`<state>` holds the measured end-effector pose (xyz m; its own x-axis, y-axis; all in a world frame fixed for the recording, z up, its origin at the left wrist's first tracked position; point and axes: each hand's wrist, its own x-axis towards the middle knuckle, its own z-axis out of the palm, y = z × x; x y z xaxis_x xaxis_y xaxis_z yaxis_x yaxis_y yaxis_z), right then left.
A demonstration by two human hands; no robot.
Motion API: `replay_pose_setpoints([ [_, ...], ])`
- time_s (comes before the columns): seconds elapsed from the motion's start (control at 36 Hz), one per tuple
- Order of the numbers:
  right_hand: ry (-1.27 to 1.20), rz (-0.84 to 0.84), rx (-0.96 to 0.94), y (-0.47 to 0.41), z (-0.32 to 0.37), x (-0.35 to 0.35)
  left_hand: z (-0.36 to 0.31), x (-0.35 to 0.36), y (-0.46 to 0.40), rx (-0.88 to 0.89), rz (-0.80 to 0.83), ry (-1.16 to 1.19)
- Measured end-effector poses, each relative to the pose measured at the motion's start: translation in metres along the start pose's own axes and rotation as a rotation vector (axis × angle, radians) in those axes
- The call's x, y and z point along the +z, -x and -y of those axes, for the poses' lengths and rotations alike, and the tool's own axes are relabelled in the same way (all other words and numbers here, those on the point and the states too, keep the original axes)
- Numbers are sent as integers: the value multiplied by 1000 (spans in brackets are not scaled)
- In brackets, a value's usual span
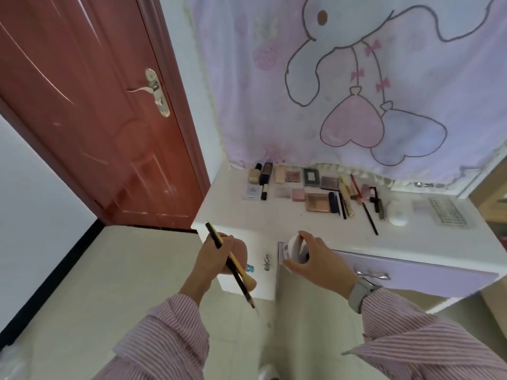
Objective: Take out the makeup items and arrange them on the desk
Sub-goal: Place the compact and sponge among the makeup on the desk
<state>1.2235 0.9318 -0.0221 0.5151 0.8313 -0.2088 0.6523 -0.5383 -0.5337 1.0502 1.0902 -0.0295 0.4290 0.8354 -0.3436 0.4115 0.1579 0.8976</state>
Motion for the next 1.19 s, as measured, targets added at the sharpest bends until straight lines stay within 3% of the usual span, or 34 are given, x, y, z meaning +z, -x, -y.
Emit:
replay_pose_setpoints([
  [0.22, 79, 75, 160, -125, -11, 33, 10, 28, -135, -128, 36, -111],
  [0.36, 177, 134, 172, -183, -18, 51, 15, 55, -199, -120, 106, -299],
  [0.53, 160, 169, 150, -253, -31, 66, 20, 86, -265, -158, 120, -351],
  [0.75, 141, 119, 148, -304, -28, 66, 15, 112, -310, -65, -83, -526],
  [0.92, 105, 82, 218, -314, -29, 68, 17, 118, -311, -58, -133, -666],
  [1.06, -41, 42, 299, -305, -30, 71, 20, 114, -314, -59, -192, -616],
  [1.19, -344, -165, 445, -289, -36, 76, 6, 106, -316, 64, -181, -487],
])
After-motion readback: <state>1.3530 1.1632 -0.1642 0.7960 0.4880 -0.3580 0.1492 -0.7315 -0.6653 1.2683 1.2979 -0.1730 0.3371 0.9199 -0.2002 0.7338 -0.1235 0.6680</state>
